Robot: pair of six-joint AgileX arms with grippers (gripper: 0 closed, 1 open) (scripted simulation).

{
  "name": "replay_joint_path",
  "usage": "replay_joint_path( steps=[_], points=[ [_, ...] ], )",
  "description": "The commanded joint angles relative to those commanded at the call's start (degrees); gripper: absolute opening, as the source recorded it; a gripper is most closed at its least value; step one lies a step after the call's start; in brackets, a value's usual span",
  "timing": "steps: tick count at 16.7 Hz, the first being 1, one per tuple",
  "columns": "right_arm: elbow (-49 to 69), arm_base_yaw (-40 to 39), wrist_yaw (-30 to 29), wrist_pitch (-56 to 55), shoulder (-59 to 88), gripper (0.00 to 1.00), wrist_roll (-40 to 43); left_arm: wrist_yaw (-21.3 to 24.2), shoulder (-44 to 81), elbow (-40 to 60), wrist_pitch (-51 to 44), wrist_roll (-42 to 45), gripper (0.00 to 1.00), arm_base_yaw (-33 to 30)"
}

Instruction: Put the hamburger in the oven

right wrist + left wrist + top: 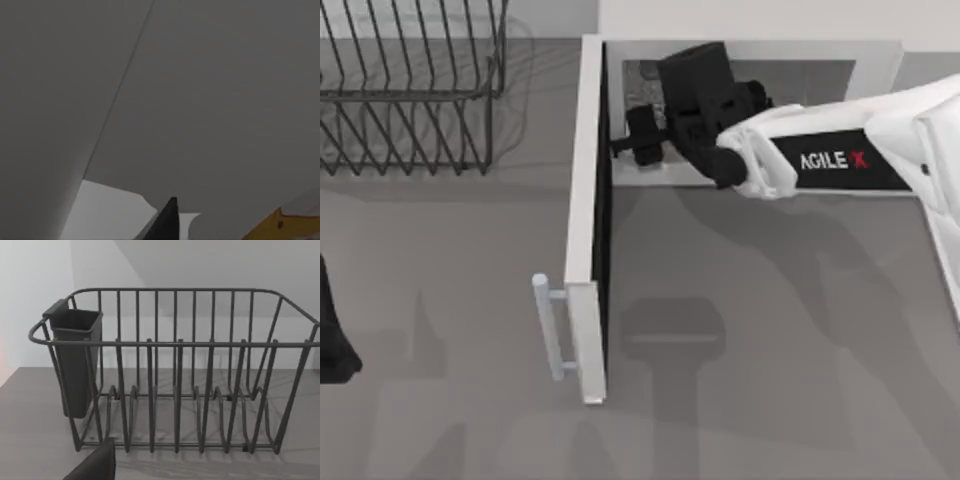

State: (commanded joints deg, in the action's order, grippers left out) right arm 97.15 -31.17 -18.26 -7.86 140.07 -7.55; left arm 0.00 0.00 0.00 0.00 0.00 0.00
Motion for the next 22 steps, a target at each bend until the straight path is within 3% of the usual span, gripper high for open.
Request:
replay_joint_path(
  steps=[6, 13, 22],
  points=[
    [-5.3, -4.0, -0.5, -3.4, -5.4, 1.00, -0.9, 0.0, 0.0, 0.0, 0.0, 0.0, 1.00, 0.0],
    [-22.3, -11.1, -2.0, -6.7, -14.2, 1.00, -5.6, 0.0, 0.0, 0.0, 0.0, 0.0, 1.00, 0.0],
    [-41.5, -17.1, -10.9, -13.2, -25.4, 1.00, -11.8, 0.0, 0.0, 0.0, 0.0, 0.0, 1.00, 0.0]
  ],
)
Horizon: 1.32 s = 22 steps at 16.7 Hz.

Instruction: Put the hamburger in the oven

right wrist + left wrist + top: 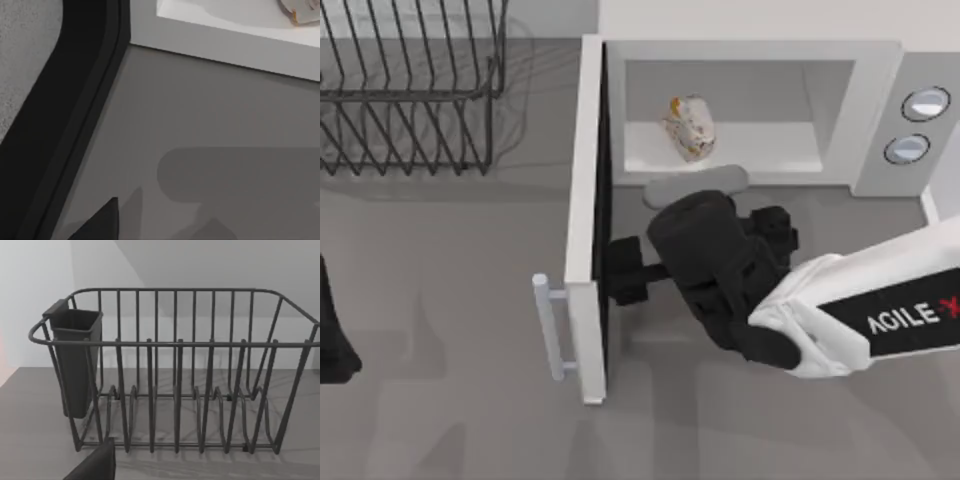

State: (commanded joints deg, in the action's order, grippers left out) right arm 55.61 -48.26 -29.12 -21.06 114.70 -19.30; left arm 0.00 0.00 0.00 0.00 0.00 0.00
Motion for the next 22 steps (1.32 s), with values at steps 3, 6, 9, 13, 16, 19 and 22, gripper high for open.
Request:
replay_joint_path(
  steps=[3, 6, 9, 13, 16, 19, 22],
  points=[
    [-3.5, -0.7, -2.4, -1.0, -0.3, 1.00, -0.6, 0.0, 0.0, 0.0, 0.0, 0.0, 1.00, 0.0],
    [-4.3, -0.8, -2.7, -0.9, 0.3, 1.00, -0.6, 0.0, 0.0, 0.0, 0.0, 0.0, 1.00, 0.0],
    [-4.3, -0.2, -2.7, -0.8, 0.3, 1.00, -0.6, 0.0, 0.0, 0.0, 0.0, 0.0, 1.00, 0.0],
    [-2.5, -0.3, -2.6, -0.6, -1.7, 1.00, -1.0, 0.0, 0.0, 0.0, 0.0, 0.0, 1.00, 0.0],
    [-1.2, -0.8, -1.6, 2.1, -3.4, 1.00, -1.9, 0.0, 0.0, 0.0, 0.0, 0.0, 1.00, 0.0],
    [-0.5, -1.4, -0.2, 6.6, -4.3, 1.00, -3.0, 0.0, 0.0, 0.0, 0.0, 0.0, 1.00, 0.0],
    [-0.3, -1.7, 1.1, 12.2, -4.9, 1.00, -3.8, 0.0, 0.0, 0.0, 0.0, 0.0, 1.00, 0.0]
  ],
)
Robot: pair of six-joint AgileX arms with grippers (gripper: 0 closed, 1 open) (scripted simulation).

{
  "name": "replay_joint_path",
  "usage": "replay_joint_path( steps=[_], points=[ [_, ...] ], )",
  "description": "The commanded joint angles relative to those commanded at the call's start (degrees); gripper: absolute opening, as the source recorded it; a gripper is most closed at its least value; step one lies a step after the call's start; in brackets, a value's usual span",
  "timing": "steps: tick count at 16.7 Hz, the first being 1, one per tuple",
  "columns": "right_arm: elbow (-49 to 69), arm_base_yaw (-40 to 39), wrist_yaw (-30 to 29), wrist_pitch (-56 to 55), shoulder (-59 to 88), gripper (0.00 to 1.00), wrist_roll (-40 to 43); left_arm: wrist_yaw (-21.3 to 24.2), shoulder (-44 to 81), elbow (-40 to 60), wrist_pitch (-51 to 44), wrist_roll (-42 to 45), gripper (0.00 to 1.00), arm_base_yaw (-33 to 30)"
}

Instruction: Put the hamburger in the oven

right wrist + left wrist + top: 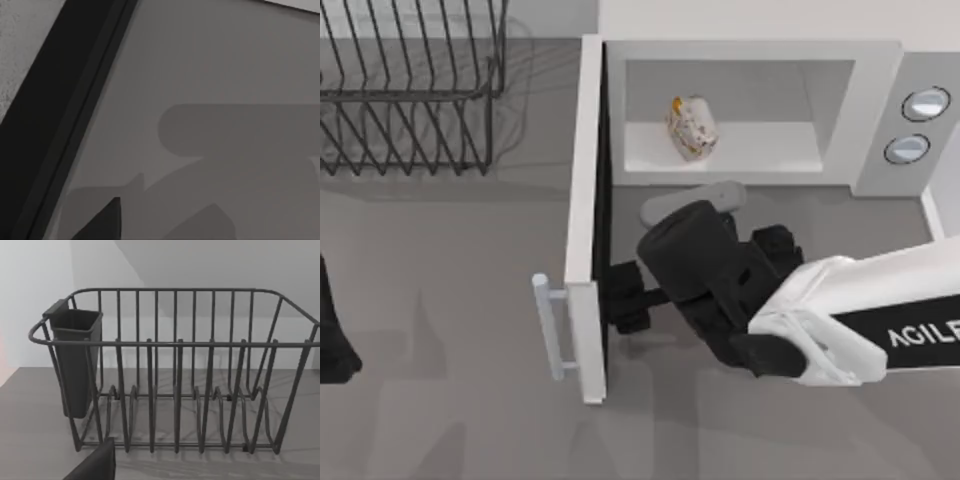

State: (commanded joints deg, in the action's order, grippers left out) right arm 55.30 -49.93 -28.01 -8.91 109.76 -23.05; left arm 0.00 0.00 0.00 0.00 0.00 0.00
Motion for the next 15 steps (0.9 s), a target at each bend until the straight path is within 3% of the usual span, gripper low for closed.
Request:
replay_joint_path(
  steps=[7, 15],
  points=[
    [1.4, 0.8, -0.2, 9.5, -4.3, 1.00, 1.4, 0.0, 0.0, 0.0, 0.0, 0.0, 1.00, 0.0],
    [4.7, 1.6, -3.6, 10.1, -9.2, 1.00, 3.3, 0.0, 0.0, 0.0, 0.0, 0.0, 1.00, 0.0]
  ],
)
